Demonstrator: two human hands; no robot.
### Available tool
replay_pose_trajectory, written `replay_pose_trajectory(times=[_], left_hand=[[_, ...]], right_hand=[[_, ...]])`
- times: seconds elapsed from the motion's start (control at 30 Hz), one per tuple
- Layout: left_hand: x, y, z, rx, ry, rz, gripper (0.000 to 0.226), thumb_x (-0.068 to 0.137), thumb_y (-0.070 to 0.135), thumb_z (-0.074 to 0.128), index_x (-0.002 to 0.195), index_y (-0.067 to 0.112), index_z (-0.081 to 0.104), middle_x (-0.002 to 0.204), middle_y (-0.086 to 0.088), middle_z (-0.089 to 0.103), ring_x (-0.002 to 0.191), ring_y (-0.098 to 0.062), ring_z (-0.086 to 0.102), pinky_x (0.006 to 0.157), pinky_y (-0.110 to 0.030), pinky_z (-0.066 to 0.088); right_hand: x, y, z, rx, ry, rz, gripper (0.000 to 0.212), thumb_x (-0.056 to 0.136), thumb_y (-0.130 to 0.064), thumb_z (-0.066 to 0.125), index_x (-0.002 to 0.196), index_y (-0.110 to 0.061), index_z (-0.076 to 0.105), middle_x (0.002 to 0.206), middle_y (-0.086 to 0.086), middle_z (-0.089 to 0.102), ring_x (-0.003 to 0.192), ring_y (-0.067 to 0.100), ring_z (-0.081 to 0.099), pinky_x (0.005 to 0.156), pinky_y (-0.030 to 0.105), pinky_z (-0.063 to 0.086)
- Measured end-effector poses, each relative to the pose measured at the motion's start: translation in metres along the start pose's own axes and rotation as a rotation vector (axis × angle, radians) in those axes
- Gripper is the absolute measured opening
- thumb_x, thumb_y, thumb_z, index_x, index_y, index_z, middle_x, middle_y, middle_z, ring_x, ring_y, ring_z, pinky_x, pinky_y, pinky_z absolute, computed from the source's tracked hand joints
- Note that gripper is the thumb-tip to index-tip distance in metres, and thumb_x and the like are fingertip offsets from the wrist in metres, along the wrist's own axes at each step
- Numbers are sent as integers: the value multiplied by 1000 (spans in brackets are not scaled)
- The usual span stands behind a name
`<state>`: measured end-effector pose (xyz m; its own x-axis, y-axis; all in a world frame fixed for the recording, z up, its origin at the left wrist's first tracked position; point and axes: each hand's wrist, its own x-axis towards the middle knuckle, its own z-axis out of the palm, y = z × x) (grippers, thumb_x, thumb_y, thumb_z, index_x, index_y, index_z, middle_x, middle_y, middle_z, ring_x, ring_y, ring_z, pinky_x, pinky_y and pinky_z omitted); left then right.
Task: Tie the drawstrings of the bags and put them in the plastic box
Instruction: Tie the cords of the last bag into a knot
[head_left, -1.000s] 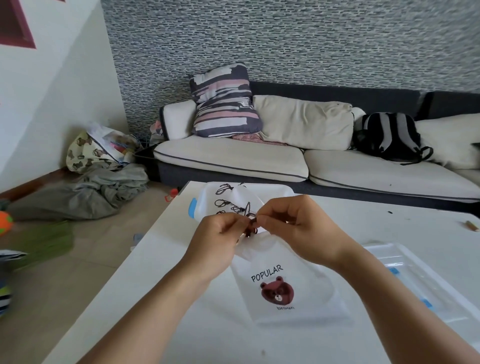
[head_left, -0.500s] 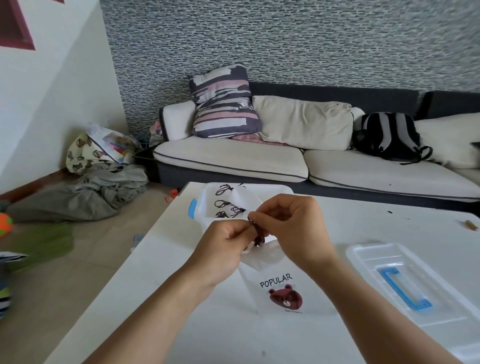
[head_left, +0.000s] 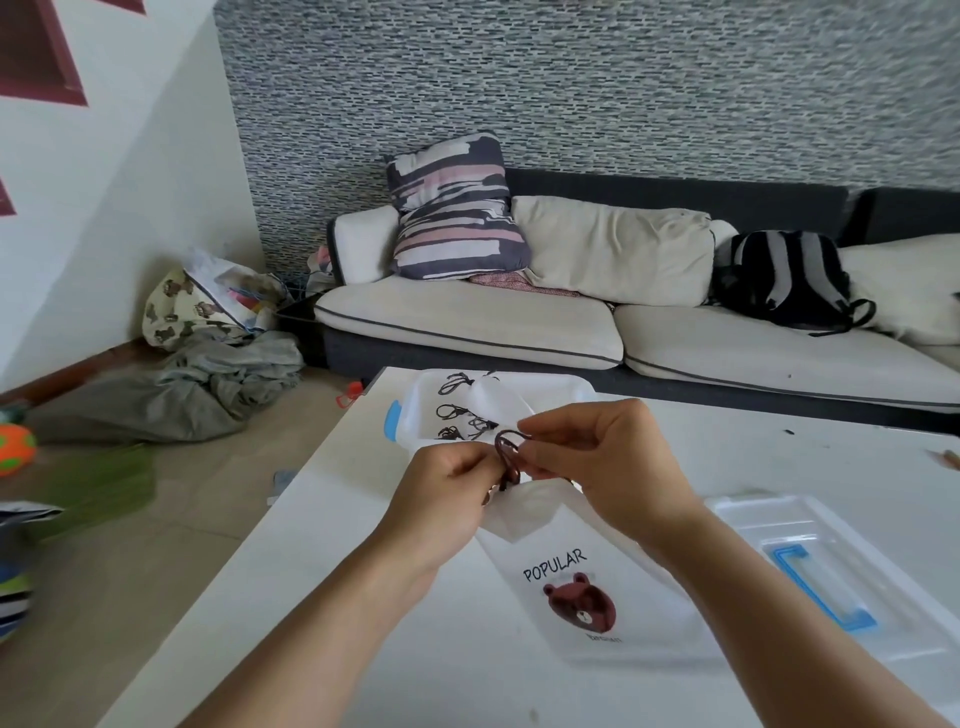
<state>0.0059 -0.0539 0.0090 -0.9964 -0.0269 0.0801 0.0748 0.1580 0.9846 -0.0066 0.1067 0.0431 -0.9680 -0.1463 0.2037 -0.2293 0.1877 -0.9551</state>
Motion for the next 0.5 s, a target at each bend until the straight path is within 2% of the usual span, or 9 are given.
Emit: replay_pose_trajectory(times=[0.13, 0.23, 0.27, 0.33, 0.4, 0.5], left_hand=[[0, -2, 2, 132, -10, 76, 31, 97, 15, 57, 68, 8, 65, 62, 5, 53, 63, -11, 42, 61, -27, 30], [-2, -4, 5, 110, -52, 74, 25, 94, 15, 56, 78, 6, 73, 69, -4, 64, 67, -10, 50, 67, -26, 36], [-2, -3, 6, 79, -52, 46, 25, 95, 12, 55, 80, 7, 74, 69, -1, 66, 65, -8, 52, 66, -22, 38], [-2, -3, 4, 20, -40, -29, 32, 95, 4, 52, 76, 13, 76, 64, 10, 65, 59, -2, 53, 62, -15, 39], [-1, -3, 2, -22, -21, -94, 37, 95, 2, 51, 73, 17, 76, 62, 12, 64, 59, -3, 55, 67, -20, 41], [-2, -2, 1, -81, -8, -139, 39, 94, 0, 49, 75, 18, 78, 64, 11, 67, 63, -6, 58, 73, -24, 46]], right_hand=[[-1, 1, 10, 33, 86, -10, 10, 80, 7, 77, 84, -2, 75, 69, 12, 75, 58, 18, 70, 58, 19, 53], [-2, 4, 17, -4, 158, -40, 10, 82, 3, 76, 80, -7, 78, 66, 13, 74, 57, 18, 68, 54, 15, 49], [-2, 4, 18, -48, 156, -53, 11, 83, 0, 76, 80, -10, 79, 66, 11, 74, 56, 14, 66, 53, 14, 47], [-2, 4, 19, -178, 82, -72, 8, 85, -5, 75, 81, -10, 81, 69, 9, 74, 60, 12, 66, 56, 21, 50], [-2, 3, 17, -320, -49, -75, 12, 90, -6, 69, 85, -5, 79, 79, 11, 75, 73, 19, 68, 69, 27, 53], [-5, -3, 11, -343, -163, -20, 28, 93, 2, 57, 103, -12, 79, 91, -9, 75, 88, -6, 66, 77, 4, 46]])
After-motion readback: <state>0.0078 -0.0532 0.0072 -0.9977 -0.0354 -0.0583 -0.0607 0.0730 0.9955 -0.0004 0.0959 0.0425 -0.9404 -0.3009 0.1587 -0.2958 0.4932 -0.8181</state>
